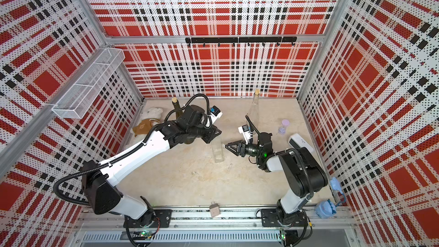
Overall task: Remove the label from the bottle
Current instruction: Tear open the label from the bottle.
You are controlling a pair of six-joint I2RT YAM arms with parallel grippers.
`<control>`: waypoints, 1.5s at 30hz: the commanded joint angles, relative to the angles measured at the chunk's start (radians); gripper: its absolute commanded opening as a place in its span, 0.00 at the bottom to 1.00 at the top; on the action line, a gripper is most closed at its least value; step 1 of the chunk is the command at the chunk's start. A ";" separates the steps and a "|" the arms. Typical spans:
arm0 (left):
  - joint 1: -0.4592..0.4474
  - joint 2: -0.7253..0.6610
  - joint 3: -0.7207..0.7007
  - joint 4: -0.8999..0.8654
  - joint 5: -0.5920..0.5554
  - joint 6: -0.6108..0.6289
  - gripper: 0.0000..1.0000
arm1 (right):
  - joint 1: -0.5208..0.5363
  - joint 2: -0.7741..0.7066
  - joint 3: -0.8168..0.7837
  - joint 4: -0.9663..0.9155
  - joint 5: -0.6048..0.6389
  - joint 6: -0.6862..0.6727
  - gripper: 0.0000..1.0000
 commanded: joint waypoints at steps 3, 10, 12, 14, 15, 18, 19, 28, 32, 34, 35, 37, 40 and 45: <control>0.001 0.015 0.001 -0.049 0.009 -0.006 0.25 | -0.001 -0.056 -0.026 0.029 -0.005 -0.011 0.44; 0.000 0.009 -0.005 -0.050 0.005 -0.007 0.25 | -0.001 -0.078 -0.048 -0.005 -0.007 -0.025 0.35; 0.001 0.007 -0.005 -0.049 0.005 -0.007 0.25 | -0.001 -0.081 -0.054 -0.009 -0.007 -0.029 0.34; 0.001 0.008 -0.006 -0.050 0.004 -0.008 0.25 | -0.001 -0.086 -0.057 -0.031 -0.007 -0.039 0.32; 0.001 0.007 -0.006 -0.049 0.004 -0.008 0.25 | -0.001 -0.092 -0.059 -0.040 -0.006 -0.045 0.32; 0.001 0.009 -0.005 -0.049 0.004 -0.007 0.25 | -0.001 -0.106 -0.062 -0.072 -0.002 -0.061 0.31; 0.001 0.008 -0.005 -0.049 0.004 -0.008 0.25 | -0.001 -0.111 -0.060 -0.088 -0.001 -0.069 0.31; 0.001 0.016 0.003 -0.049 0.004 -0.010 0.25 | 0.001 -0.118 -0.049 -0.113 0.001 -0.083 0.26; 0.002 0.015 0.003 -0.049 0.003 -0.011 0.25 | 0.003 -0.110 -0.047 -0.116 -0.001 -0.086 0.25; 0.002 0.015 0.004 -0.050 0.003 -0.011 0.25 | 0.007 -0.109 -0.047 -0.117 -0.001 -0.087 0.25; 0.001 0.015 0.003 -0.049 0.003 -0.011 0.25 | 0.009 -0.106 -0.045 -0.118 -0.002 -0.087 0.25; 0.001 0.017 0.006 -0.049 0.003 -0.009 0.25 | 0.014 -0.106 -0.041 -0.128 0.002 -0.095 0.25; 0.001 0.016 0.007 -0.049 0.001 -0.011 0.25 | 0.022 -0.106 -0.034 -0.146 0.010 -0.107 0.25; 0.002 0.016 0.009 -0.049 0.000 -0.011 0.25 | 0.032 -0.103 -0.020 -0.161 0.012 -0.115 0.24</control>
